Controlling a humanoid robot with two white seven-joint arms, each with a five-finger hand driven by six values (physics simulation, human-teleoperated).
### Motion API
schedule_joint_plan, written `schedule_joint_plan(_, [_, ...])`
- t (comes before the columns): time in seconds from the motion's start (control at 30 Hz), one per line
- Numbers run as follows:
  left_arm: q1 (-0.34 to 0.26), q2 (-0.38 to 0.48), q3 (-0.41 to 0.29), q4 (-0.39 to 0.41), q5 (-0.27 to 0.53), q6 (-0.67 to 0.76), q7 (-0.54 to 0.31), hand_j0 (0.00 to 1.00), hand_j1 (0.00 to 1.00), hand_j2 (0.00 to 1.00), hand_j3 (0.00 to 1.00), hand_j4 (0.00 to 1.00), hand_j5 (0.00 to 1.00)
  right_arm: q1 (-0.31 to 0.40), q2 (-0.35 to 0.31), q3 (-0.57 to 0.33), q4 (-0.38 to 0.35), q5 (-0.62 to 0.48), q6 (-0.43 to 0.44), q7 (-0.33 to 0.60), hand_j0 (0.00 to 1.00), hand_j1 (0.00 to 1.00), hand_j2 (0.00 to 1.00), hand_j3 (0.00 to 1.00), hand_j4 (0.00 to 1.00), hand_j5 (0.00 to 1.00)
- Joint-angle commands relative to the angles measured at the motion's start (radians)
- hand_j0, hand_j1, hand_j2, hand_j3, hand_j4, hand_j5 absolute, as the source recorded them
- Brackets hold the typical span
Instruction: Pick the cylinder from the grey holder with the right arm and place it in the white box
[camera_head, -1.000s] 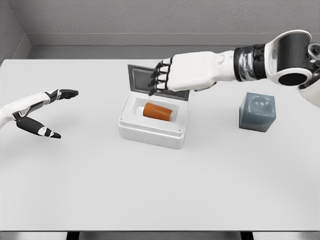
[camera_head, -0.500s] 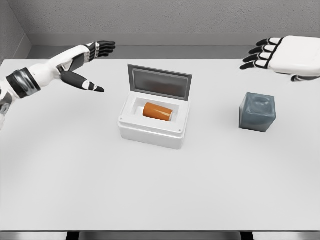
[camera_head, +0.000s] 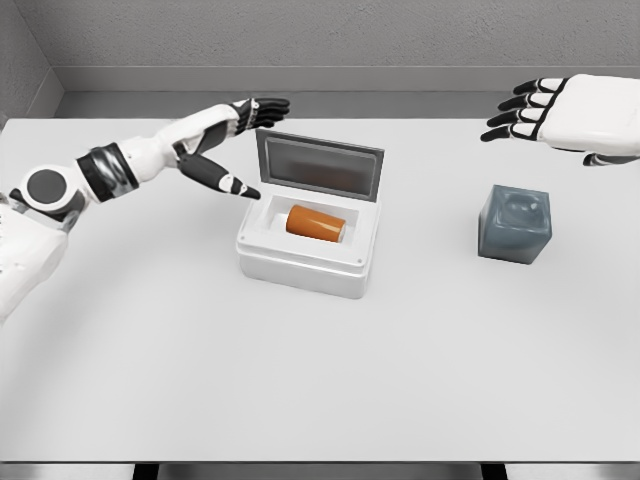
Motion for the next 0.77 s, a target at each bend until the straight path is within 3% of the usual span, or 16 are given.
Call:
schedule_joint_plan(0.0, [0.000,0.015,-0.013,-0.042,0.008,-0.004,0.000,1.00,1.00,1.00,1.00,1.00,1.00,0.000,0.002,0.000,-0.011,-0.003,0.003,0.000,1.00,1.00,1.00,1.00,1.00,1.00])
schedule_joint_plan(0.17, [0.000,0.079,-0.013,-0.136,0.026,-0.007,0.000,1.00,1.00,1.00,1.00,1.00,1.00,0.000,0.000,0.000,-0.014,-0.005,0.003,0.000,1.00,1.00,1.00,1.00,1.00,1.00])
schedule_joint_plan(0.27, [0.035,0.199,-0.013,-0.277,0.102,-0.009,0.000,1.00,1.00,1.00,1.00,1.00,1.00,-0.002,0.002,0.000,-0.018,-0.005,0.003,0.000,1.00,1.00,1.00,1.00,1.00,1.00])
schedule_joint_plan(0.33, [0.051,0.228,-0.013,-0.319,0.115,-0.012,0.000,1.00,1.00,1.00,1.00,1.00,1.00,-0.002,0.002,0.002,-0.018,-0.005,0.003,0.000,1.00,1.00,1.00,1.00,1.00,1.00])
schedule_joint_plan(0.47, [0.061,0.299,-0.013,-0.317,0.143,-0.058,0.000,1.00,1.00,1.00,1.00,1.00,1.00,-0.006,0.010,0.002,-0.018,-0.009,0.003,0.000,1.00,1.00,1.00,1.00,1.00,1.00])
schedule_joint_plan(0.57, [0.176,0.362,-0.013,-0.217,0.140,-0.248,0.000,1.00,1.00,1.00,1.00,1.00,1.00,-0.003,0.010,0.002,-0.018,-0.009,0.003,0.000,1.00,1.00,1.00,1.00,1.00,1.00])
schedule_joint_plan(0.73, [0.195,0.372,-0.012,-0.194,0.135,-0.254,0.000,1.00,1.00,1.00,1.00,1.00,1.00,-0.002,0.010,0.000,-0.019,-0.009,0.003,0.000,1.00,1.00,1.00,1.00,1.00,1.00])
